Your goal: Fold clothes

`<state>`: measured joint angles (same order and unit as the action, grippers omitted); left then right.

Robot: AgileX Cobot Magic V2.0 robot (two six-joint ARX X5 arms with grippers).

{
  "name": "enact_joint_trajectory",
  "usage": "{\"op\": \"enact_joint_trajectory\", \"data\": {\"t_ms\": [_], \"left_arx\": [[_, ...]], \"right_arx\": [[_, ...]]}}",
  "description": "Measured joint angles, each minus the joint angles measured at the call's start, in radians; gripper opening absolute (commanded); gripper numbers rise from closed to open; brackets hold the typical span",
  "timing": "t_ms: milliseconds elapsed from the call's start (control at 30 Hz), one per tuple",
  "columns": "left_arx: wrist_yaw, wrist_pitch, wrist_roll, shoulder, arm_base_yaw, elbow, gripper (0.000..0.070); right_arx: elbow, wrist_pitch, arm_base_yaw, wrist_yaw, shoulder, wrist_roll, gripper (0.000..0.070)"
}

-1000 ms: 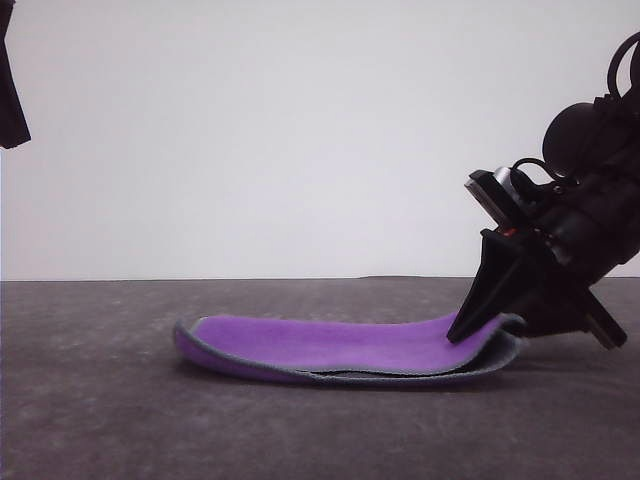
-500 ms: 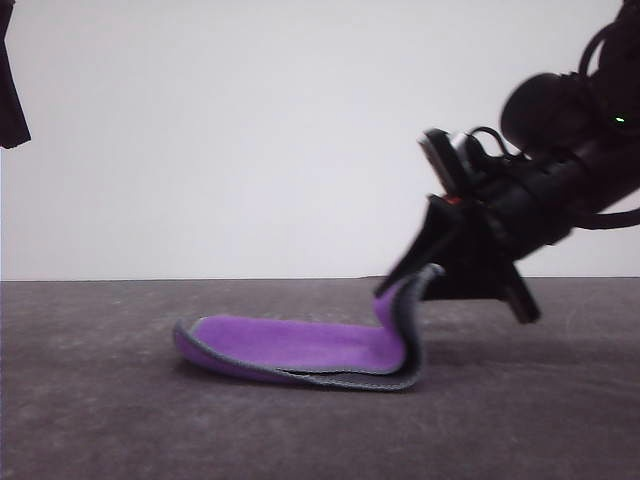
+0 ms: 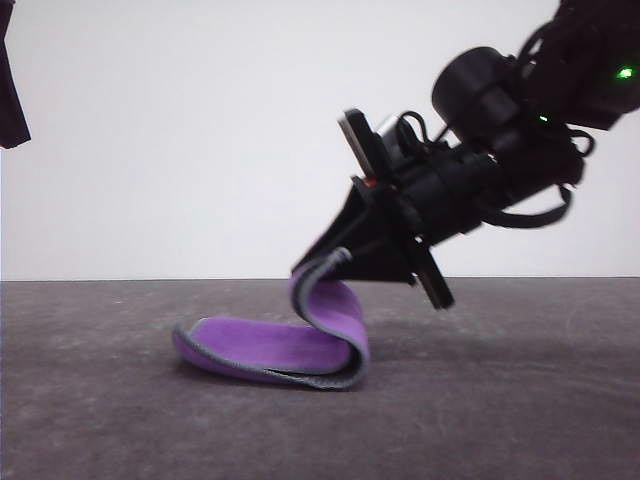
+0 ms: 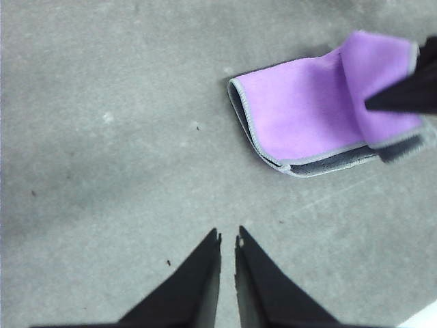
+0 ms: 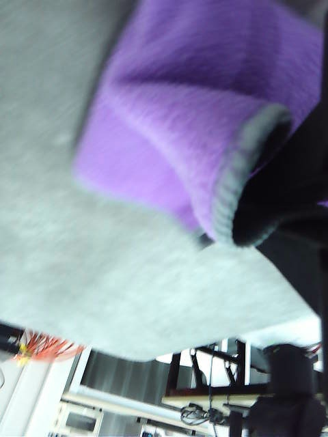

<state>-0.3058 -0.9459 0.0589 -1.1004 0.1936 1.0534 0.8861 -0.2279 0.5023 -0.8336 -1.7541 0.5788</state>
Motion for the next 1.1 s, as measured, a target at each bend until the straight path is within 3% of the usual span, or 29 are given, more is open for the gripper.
{"op": "enact_joint_trajectory", "data": {"t_ms": [433, 467, 633, 667, 1100], "left_arx": [[0.0, 0.0, 0.0, 0.0, 0.0, 0.0, 0.0027], [0.0, 0.0, 0.0, 0.0, 0.0, 0.0, 0.0027], [0.0, 0.0, 0.0, 0.0, 0.0, 0.0, 0.0027], [0.0, 0.0, 0.0, 0.0, 0.0, 0.0, 0.0027], [0.0, 0.0, 0.0, 0.0, 0.0, 0.0, 0.0027]], "right_arx": [[0.062, -0.001, 0.055, 0.036, -0.05, 0.014, 0.0025], [0.062, -0.001, 0.055, 0.035, -0.05, 0.014, 0.0051], [0.062, -0.001, 0.055, 0.008, -0.05, 0.014, 0.0367], [0.062, -0.001, 0.056, -0.002, -0.05, 0.014, 0.039], [0.062, -0.001, 0.06, -0.008, -0.05, 0.014, 0.0392]]}}
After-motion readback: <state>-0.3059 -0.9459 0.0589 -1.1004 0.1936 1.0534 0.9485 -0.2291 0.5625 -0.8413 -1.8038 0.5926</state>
